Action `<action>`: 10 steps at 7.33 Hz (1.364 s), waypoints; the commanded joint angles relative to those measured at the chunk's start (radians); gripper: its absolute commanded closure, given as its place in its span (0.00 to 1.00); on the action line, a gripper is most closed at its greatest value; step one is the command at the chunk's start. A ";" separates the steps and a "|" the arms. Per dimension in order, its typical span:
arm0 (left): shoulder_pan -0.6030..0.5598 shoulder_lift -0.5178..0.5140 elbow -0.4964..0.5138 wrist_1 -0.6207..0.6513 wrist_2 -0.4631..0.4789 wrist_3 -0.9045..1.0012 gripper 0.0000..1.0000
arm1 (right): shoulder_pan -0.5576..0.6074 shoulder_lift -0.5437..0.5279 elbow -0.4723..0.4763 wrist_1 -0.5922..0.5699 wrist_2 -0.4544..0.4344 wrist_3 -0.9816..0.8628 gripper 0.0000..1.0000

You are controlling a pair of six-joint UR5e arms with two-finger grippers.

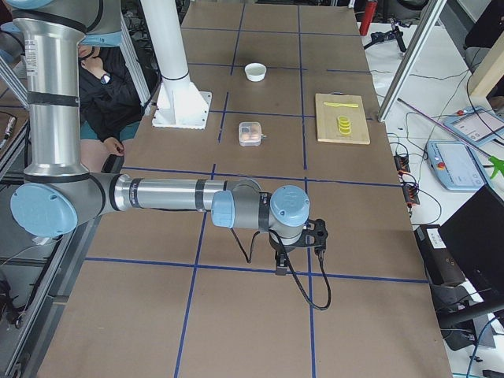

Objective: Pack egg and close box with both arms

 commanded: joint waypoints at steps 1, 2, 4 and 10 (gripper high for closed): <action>-0.001 -0.001 0.000 -0.011 0.000 0.000 0.00 | 0.000 -0.001 0.002 0.002 0.002 0.030 0.00; -0.001 -0.001 -0.002 -0.011 0.000 0.000 0.00 | 0.000 0.002 0.001 0.002 0.002 0.030 0.00; -0.001 -0.001 -0.003 -0.012 0.000 0.000 0.00 | 0.000 0.003 0.001 0.002 0.000 0.026 0.00; -0.001 -0.003 -0.011 -0.012 0.000 0.000 0.00 | 0.000 0.016 0.001 0.005 -0.082 -0.006 0.00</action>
